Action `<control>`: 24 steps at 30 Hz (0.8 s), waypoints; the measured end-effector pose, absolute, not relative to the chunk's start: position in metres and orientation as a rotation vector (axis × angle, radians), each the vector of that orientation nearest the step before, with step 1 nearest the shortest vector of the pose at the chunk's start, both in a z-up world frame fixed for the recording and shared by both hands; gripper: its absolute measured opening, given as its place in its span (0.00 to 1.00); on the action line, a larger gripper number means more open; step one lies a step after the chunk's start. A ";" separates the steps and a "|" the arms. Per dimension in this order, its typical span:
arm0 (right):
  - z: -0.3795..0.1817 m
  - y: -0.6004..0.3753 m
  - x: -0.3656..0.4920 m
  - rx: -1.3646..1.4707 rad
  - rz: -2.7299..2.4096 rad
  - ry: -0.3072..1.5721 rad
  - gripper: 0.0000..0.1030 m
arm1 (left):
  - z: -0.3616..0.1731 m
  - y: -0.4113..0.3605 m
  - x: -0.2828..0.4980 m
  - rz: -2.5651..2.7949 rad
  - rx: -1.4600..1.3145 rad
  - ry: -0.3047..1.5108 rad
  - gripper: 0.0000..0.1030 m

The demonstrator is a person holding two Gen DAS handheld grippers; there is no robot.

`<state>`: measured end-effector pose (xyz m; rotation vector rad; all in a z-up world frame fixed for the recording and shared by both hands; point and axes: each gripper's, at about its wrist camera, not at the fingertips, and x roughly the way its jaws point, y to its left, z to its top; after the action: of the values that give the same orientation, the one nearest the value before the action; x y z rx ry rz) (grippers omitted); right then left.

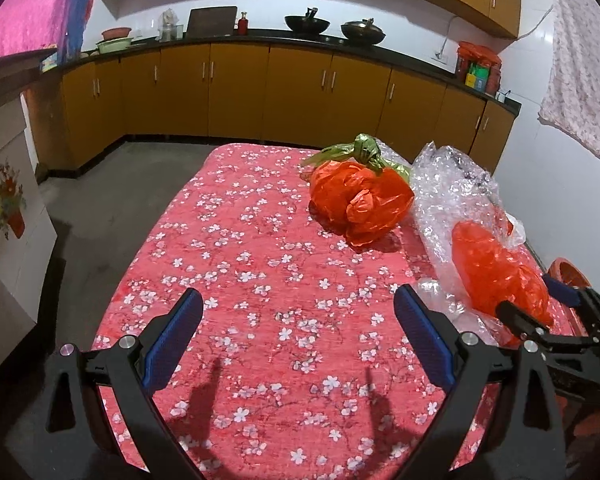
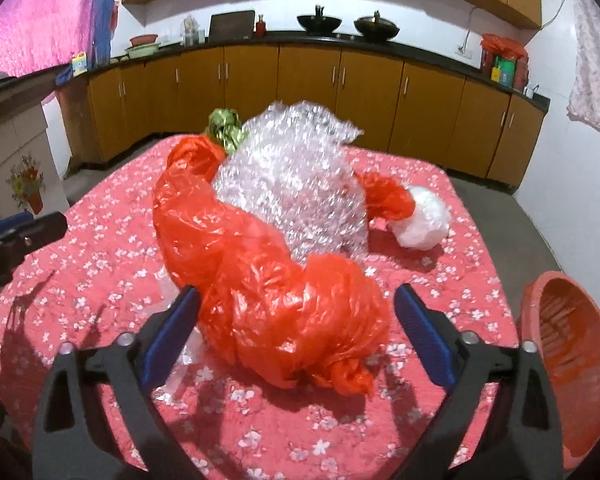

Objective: Collect trash
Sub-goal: 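Grasp the large red bag with the right gripper while the left grasps a clear bag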

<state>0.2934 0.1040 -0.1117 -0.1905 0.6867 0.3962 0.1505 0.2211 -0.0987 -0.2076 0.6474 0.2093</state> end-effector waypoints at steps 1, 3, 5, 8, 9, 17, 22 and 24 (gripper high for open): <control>-0.112 0.104 0.294 -0.187 0.400 0.691 0.75 | -0.099 0.220 0.152 0.205 -0.208 0.650 0.93; -0.113 0.103 0.295 -0.178 0.405 0.700 0.61 | -0.100 0.218 0.155 0.195 -0.211 0.654 0.93; -0.112 0.101 0.296 -0.161 0.411 0.706 0.55 | -0.101 0.212 0.159 0.183 -0.213 0.658 0.93; -0.110 0.094 0.294 -0.124 0.422 0.711 0.47 | -0.100 0.200 0.165 0.155 -0.210 0.661 0.93; -0.109 0.092 0.293 -0.112 0.425 0.711 0.44 | -0.100 0.196 0.166 0.148 -0.207 0.662 0.93; -0.100 0.067 0.287 -0.030 0.408 0.697 0.35 | -0.099 0.158 0.181 0.064 -0.186 0.679 0.93; -0.090 0.040 0.283 0.025 0.359 0.674 0.35 | -0.106 0.135 0.195 0.029 -0.171 0.713 0.92; -0.088 0.032 0.284 0.032 0.342 0.670 0.35 | -0.112 0.128 0.202 0.025 -0.157 0.744 0.88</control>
<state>0.2839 0.0315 -0.0880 0.0321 0.6697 0.3422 0.2018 0.1276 -0.1120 -0.1572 0.7435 0.0247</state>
